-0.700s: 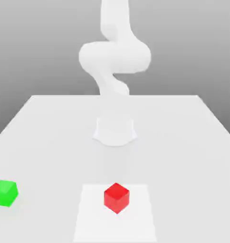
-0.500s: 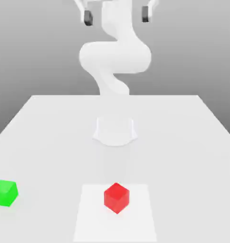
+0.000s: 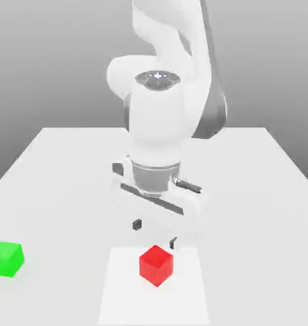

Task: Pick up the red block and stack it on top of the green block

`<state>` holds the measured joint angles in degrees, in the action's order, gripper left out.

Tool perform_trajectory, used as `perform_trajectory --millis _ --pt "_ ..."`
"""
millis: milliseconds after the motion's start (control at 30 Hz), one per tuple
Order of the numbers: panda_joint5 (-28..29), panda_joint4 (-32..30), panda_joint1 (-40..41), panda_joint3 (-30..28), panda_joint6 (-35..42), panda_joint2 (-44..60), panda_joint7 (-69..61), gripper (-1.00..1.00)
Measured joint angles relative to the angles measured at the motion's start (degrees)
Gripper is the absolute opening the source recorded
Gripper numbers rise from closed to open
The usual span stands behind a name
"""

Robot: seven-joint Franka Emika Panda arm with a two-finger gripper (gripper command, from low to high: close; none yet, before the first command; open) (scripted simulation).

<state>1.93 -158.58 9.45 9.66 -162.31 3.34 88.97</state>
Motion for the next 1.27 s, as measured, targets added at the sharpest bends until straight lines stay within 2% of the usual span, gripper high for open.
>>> perform_trajectory --millis 133,167,400,600,700,967,1033,1133,1167,1267 --pt "4.23 0.96 -2.51 -3.49 -6.88 8.28 3.47 0.0" --pt "4.99 1.21 -3.38 -4.53 -8.38 10.07 4.03 -1.0" --pt "5.23 1.25 -3.49 -4.69 -8.73 10.38 4.23 -1.0" --pt "-0.74 -0.39 -2.26 -1.91 0.5 -0.59 -0.13 -1.0" --pt "-2.12 2.19 3.74 -4.91 4.19 -1.7 -2.59 -1.0" --pt "-3.37 13.75 23.5 -14.89 12.15 1.96 -9.15 -1.0" --pt "-3.91 15.58 25.58 -16.13 11.73 4.25 -10.38 -1.0" --pt "-5.39 16.36 26.4 -15.76 6.86 9.95 -11.69 -1.0" --pt "-5.86 16.48 26.65 -15.47 5.22 11.71 -12.05 1.0" --pt "-5.86 16.48 26.65 -15.47 5.22 11.71 -12.05 1.0"
